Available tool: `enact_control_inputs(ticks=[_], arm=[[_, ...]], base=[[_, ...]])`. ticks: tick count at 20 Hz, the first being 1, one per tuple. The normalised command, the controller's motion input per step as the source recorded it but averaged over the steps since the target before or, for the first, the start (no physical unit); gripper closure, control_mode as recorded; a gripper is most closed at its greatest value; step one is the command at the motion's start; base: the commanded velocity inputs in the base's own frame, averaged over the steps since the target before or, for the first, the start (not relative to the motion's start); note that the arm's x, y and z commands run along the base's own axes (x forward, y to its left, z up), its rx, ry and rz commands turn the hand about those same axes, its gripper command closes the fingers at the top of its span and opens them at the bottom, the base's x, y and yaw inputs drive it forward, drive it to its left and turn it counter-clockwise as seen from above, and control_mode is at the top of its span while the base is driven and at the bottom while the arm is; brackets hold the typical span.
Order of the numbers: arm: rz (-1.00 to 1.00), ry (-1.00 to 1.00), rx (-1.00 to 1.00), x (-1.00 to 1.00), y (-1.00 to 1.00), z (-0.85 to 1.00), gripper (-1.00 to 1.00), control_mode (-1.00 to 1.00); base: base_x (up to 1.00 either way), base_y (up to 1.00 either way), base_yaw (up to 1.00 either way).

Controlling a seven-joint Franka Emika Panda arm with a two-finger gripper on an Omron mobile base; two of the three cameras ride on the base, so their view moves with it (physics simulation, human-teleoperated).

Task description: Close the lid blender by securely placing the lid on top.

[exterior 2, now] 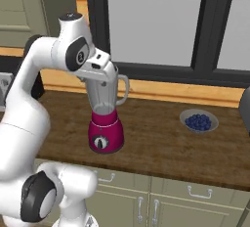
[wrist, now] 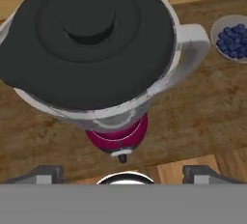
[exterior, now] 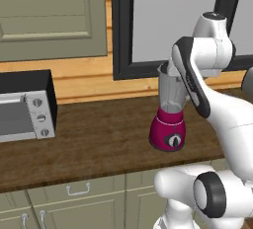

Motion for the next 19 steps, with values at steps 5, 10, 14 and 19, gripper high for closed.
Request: enact_control_inputs(ticks=[5,10,14,19], arm=[[0.0,0.0,0.0,-0.86,-0.18,-0.11,-1.0,-1.0],[0.0,-0.21,0.11,-0.57,-0.58,0.0,-1.0,-1.0],[0.0,-0.11,0.19,-0.18,-0.44,0.0,-1.0,-1.0],[0.0,0.0,0.21,0.0,-0.41,0.0,-1.0,-1.0]], base=[[0.0,0.0,0.0],[0.0,0.0,0.0],[0.0,0.0,0.0],[0.0,0.0,0.0]])
